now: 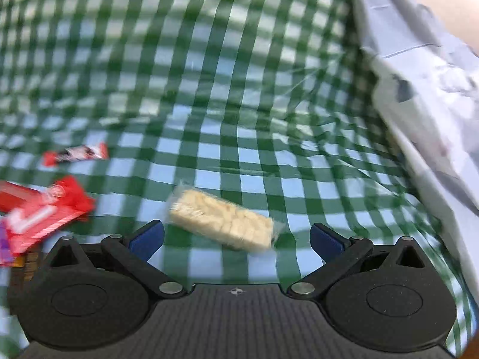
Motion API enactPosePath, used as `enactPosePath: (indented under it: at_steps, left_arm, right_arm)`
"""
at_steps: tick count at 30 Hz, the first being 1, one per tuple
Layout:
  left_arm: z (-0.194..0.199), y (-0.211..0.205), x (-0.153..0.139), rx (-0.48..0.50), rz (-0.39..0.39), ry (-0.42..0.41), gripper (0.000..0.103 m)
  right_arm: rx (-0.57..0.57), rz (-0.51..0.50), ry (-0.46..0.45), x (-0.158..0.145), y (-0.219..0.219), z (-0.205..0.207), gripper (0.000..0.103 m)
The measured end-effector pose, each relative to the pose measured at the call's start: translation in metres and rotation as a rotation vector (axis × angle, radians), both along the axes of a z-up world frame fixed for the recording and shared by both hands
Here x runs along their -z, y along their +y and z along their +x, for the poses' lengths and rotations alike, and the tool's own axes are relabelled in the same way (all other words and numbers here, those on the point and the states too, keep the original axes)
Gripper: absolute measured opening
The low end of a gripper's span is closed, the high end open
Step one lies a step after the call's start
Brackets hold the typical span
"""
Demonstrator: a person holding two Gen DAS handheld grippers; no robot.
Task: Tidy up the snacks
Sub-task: 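Grasp the silver sachet with the left tool while the right tool grasps the cream wafer bar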
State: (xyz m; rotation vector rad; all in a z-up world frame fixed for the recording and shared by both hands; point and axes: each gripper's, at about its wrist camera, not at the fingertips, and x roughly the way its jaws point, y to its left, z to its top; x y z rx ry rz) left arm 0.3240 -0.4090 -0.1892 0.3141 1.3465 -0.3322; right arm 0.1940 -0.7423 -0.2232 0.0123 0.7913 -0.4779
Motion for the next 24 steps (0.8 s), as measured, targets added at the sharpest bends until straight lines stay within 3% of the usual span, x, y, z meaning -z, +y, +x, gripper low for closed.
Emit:
enactPosePath:
  at_steps: [4,7,10,13,19,20,21,22,24]
  left_arm:
    - [0.022,-0.013,0.025,-0.005,0.005,0.032,0.103]
    - [0.031,-0.016,0.039,0.002,-0.008,0.065,0.103]
    - [0.037,-0.014,0.055,0.010,-0.023,0.113,0.103]
    - [0.036,-0.013,0.059,0.023,-0.024,0.103,0.103]
    - [0.050,-0.009,0.046,-0.007,-0.066,0.106,0.102]
    - [0.051,-0.005,0.042,-0.027,-0.084,0.091,0.100]
    - [0.052,0.000,0.039,-0.043,-0.107,0.077,0.086]
    - [0.051,0.003,0.037,-0.047,-0.125,0.080,0.063]
    - [0.050,0.007,0.029,-0.046,-0.142,0.104,0.046]
  right_arm:
    - [-0.067,-0.013,0.074,0.030,-0.020,0.037,0.103]
    - [-0.083,0.038,0.125,0.048,-0.033,0.058,0.103]
    - [-0.052,0.159,0.084,0.052,-0.047,0.059,0.103]
    - [-0.006,0.266,0.044,0.059,-0.062,0.054,0.103]
    - [0.015,0.245,0.025,0.063,-0.057,0.049,0.103]
    - [0.024,0.247,0.033,0.063,-0.056,0.050,0.103]
    - [0.029,0.248,0.039,0.063,-0.056,0.052,0.103]
    - [0.030,0.247,0.052,0.057,-0.048,0.051,0.103]
    - [0.040,0.251,0.073,0.053,-0.047,0.047,0.101]
